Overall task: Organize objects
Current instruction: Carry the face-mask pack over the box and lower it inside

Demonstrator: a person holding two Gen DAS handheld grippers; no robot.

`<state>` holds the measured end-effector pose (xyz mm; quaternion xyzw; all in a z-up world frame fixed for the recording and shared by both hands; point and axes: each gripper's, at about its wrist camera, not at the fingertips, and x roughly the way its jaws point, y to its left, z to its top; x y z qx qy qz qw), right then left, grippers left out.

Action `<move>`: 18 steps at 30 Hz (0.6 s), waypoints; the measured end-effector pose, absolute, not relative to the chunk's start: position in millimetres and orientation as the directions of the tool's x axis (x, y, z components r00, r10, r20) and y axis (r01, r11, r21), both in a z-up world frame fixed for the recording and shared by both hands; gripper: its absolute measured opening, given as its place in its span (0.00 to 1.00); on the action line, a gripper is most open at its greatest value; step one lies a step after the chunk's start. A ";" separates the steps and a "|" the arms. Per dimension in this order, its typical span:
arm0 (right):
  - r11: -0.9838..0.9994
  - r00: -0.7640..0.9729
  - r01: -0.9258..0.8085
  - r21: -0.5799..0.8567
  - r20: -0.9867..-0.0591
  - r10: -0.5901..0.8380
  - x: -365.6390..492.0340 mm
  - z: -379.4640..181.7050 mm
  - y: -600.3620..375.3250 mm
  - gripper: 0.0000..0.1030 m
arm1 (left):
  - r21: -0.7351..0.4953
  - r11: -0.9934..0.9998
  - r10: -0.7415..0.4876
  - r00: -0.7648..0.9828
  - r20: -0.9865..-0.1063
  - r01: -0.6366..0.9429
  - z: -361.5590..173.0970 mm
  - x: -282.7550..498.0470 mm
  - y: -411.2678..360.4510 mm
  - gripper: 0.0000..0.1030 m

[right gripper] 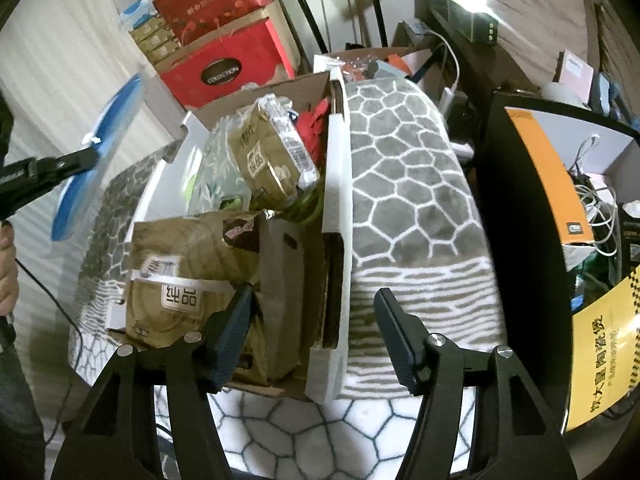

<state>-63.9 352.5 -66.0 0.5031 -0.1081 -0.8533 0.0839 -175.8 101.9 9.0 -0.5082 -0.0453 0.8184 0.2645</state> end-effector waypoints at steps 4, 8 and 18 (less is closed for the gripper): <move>-0.963 -0.489 0.021 0.268 -0.838 -0.244 -62.3 -63.3 359.0 0.63 | -0.439 -0.806 0.565 -0.294 -0.771 -0.397 9.1 -182.6 131.3 0.03; -0.968 -0.483 0.012 0.252 -0.846 -0.226 -63.0 -65.9 360.9 0.63 | -0.415 -0.829 0.530 -0.291 -0.796 -0.374 -1.3 -189.9 156.4 0.03; -0.972 -0.485 0.012 0.236 -0.849 -0.212 -63.3 -67.7 358.3 0.63 | -0.402 -0.891 0.442 -0.195 -0.876 -0.213 -54.6 -186.8 173.4 0.11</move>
